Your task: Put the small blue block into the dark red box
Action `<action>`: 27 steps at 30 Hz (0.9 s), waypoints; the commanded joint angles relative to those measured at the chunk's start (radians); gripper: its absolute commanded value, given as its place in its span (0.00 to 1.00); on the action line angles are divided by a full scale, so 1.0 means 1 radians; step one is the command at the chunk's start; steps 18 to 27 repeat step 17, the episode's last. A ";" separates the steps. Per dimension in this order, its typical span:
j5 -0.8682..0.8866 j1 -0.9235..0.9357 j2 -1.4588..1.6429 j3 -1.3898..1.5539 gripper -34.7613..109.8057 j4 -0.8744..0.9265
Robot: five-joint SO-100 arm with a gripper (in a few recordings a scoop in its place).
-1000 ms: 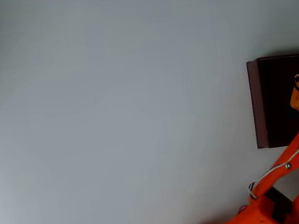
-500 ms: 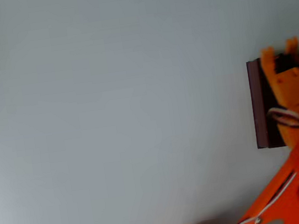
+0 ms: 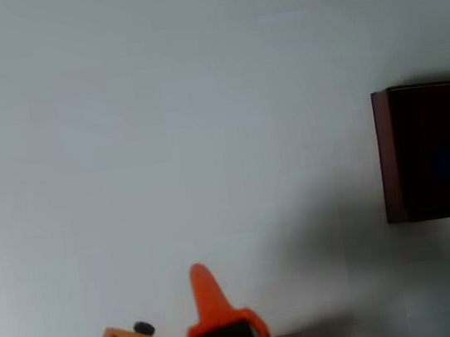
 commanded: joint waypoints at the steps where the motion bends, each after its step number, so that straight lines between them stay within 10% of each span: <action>1: -0.072 -0.140 0.049 0.189 0.24 -0.034; 27: -0.190 -0.195 0.364 0.591 0.24 -0.055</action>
